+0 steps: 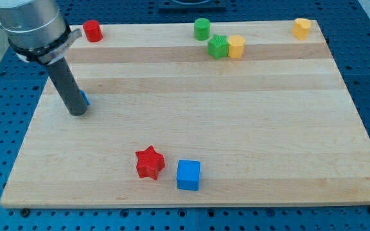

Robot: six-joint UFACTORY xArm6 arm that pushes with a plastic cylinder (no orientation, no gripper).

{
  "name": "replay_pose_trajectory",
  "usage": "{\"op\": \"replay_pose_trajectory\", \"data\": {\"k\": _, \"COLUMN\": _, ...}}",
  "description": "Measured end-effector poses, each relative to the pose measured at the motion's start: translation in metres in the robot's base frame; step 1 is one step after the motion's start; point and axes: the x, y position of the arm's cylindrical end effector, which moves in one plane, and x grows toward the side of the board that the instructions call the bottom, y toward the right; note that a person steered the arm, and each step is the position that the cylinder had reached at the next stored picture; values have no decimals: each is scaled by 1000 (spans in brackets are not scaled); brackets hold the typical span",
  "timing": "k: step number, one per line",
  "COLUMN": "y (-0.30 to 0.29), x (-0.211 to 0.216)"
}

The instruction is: Place the blue cube at the right center

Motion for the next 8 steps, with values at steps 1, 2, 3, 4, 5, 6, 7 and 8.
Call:
{"op": "replay_pose_trajectory", "data": {"k": 1, "y": -11, "x": -5}}
{"op": "replay_pose_trajectory", "data": {"k": 2, "y": -14, "x": -5}}
{"op": "replay_pose_trajectory", "data": {"k": 3, "y": -12, "x": 7}}
{"op": "replay_pose_trajectory", "data": {"k": 4, "y": -11, "x": 46}}
{"op": "replay_pose_trajectory", "data": {"k": 5, "y": -7, "x": 95}}
{"op": "replay_pose_trajectory", "data": {"k": 6, "y": 19, "x": 130}}
{"op": "replay_pose_trajectory", "data": {"k": 7, "y": 52, "x": 157}}
{"op": "replay_pose_trajectory", "data": {"k": 8, "y": 94, "x": 165}}
